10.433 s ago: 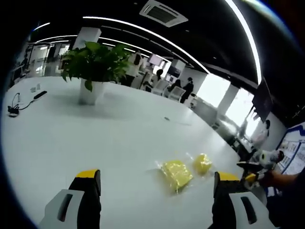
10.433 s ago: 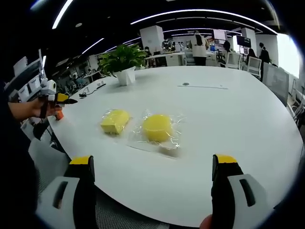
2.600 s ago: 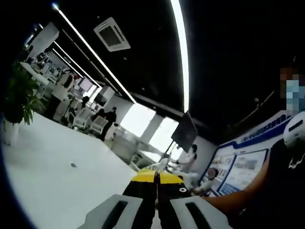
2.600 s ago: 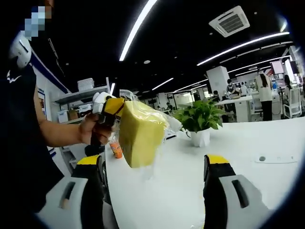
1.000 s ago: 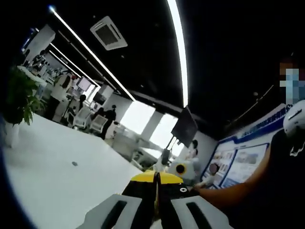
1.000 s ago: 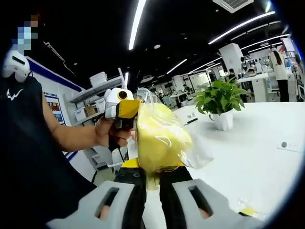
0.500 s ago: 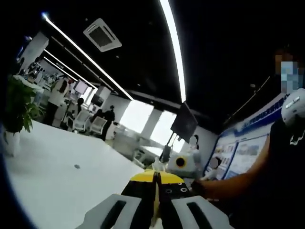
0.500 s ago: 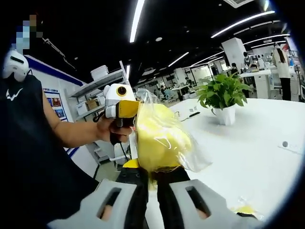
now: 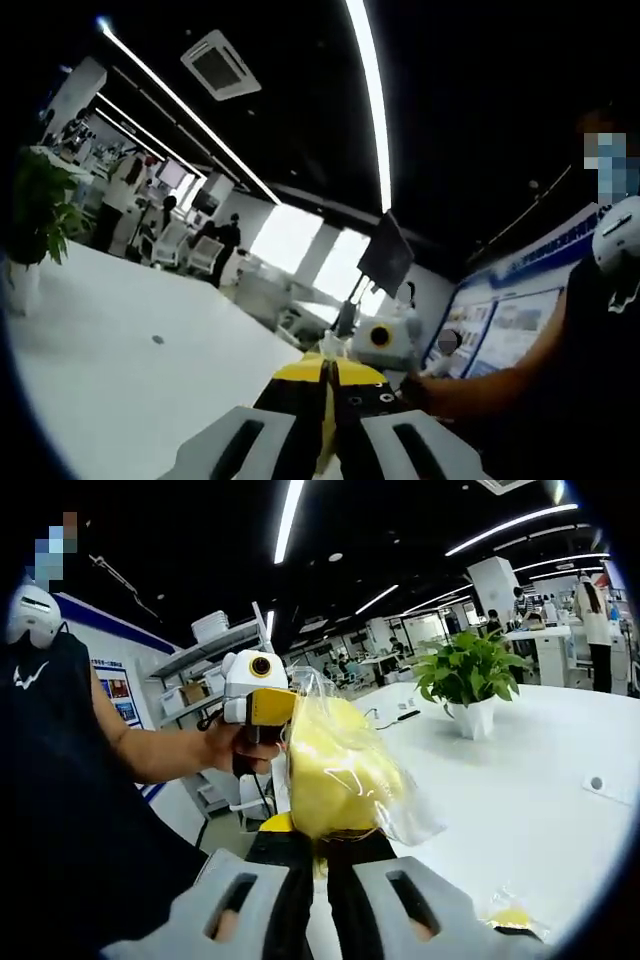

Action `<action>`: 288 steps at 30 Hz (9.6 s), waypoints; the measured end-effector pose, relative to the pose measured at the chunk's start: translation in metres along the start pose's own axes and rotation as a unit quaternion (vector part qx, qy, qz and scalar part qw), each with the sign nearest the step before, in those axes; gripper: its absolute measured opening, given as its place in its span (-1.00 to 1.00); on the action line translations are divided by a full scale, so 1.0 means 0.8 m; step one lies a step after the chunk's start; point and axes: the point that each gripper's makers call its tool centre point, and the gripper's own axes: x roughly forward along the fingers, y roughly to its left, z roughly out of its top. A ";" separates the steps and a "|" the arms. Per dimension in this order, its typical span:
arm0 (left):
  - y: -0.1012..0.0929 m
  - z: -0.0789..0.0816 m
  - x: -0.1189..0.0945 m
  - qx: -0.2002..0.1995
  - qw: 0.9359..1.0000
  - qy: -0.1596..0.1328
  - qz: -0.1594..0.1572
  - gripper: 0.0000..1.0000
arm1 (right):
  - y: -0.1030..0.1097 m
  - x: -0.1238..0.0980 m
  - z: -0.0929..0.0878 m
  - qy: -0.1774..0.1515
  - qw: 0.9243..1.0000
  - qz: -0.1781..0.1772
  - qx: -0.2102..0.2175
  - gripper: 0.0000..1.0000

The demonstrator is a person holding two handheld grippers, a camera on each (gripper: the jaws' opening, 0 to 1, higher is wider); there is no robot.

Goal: Compare the silicone blocks by pressing each to a similar depth, holding the contact briefly, and releasing to observe deformation and rebound differences across the visible hardness samples.

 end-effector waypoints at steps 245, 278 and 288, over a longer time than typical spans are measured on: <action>0.309 -0.221 -0.079 -0.128 0.930 0.088 0.332 -1.00 | -0.133 -0.212 -0.210 0.020 0.915 -0.401 0.053 0.93; 0.328 -0.251 -0.099 -0.024 0.922 0.180 0.341 -0.88 | -0.127 -0.218 -0.200 0.000 0.906 -0.416 0.072 0.93; 0.285 -0.217 -0.098 0.002 0.947 0.148 0.287 0.51 | -0.126 -0.236 -0.186 -0.010 0.902 -0.427 0.062 0.93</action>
